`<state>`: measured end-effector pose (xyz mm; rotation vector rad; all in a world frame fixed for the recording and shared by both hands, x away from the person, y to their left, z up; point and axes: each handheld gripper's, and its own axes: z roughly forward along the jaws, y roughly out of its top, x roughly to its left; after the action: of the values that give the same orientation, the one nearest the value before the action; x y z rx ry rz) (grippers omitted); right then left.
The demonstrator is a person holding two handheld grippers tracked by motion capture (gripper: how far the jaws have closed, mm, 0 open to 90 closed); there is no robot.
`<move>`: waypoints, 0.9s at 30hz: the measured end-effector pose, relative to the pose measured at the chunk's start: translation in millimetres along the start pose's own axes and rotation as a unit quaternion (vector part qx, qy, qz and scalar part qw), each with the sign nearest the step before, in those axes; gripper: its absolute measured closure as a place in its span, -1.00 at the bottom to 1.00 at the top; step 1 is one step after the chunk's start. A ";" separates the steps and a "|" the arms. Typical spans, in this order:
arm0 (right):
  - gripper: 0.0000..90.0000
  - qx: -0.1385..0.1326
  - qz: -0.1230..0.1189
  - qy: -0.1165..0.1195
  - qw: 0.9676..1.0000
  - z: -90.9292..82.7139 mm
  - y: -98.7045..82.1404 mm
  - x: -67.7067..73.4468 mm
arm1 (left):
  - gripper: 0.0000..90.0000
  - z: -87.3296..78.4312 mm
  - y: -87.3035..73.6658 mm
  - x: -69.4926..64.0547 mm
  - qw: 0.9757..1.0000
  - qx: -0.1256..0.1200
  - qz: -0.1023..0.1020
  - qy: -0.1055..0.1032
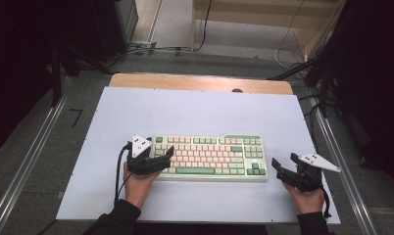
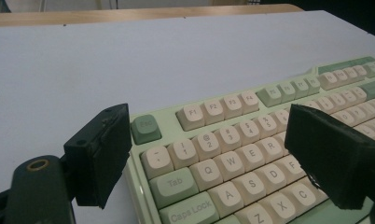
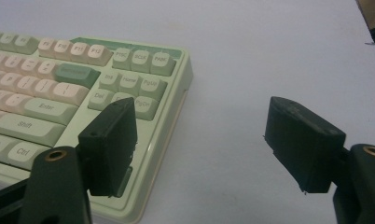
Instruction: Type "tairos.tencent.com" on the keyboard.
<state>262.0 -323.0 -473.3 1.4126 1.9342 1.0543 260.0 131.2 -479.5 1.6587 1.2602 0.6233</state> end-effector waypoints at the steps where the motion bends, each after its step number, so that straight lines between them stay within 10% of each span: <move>1: -0.49 0.000 0.001 -0.001 1.000 -0.1 -0.1 -0.2 | -0.66 0.0 0.0 0.0 1.000 0.000 0.000 0.000; 10: -0.48 -0.006 0.000 0.008 1.000 -2.3 0.5 1.3 | -0.49 8.6 3.4 -10.2 1.000 0.007 0.007 -0.008; 20: -0.49 -0.004 0.000 0.006 1.000 -1.4 -0.4 0.5 | 1.00 28.3 8.2 -30.0 0.995 0.046 0.044 -0.071; 27: -0.49 -0.004 -0.001 0.007 1.000 -2.0 -1.3 -0.5 | 1.00 43.6 8.4 -40.6 0.991 0.077 0.045 -0.096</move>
<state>259.9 -324.2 -473.2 1.4023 1.9392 1.0723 285.6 77.1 -485.7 1.8643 1.1218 0.4180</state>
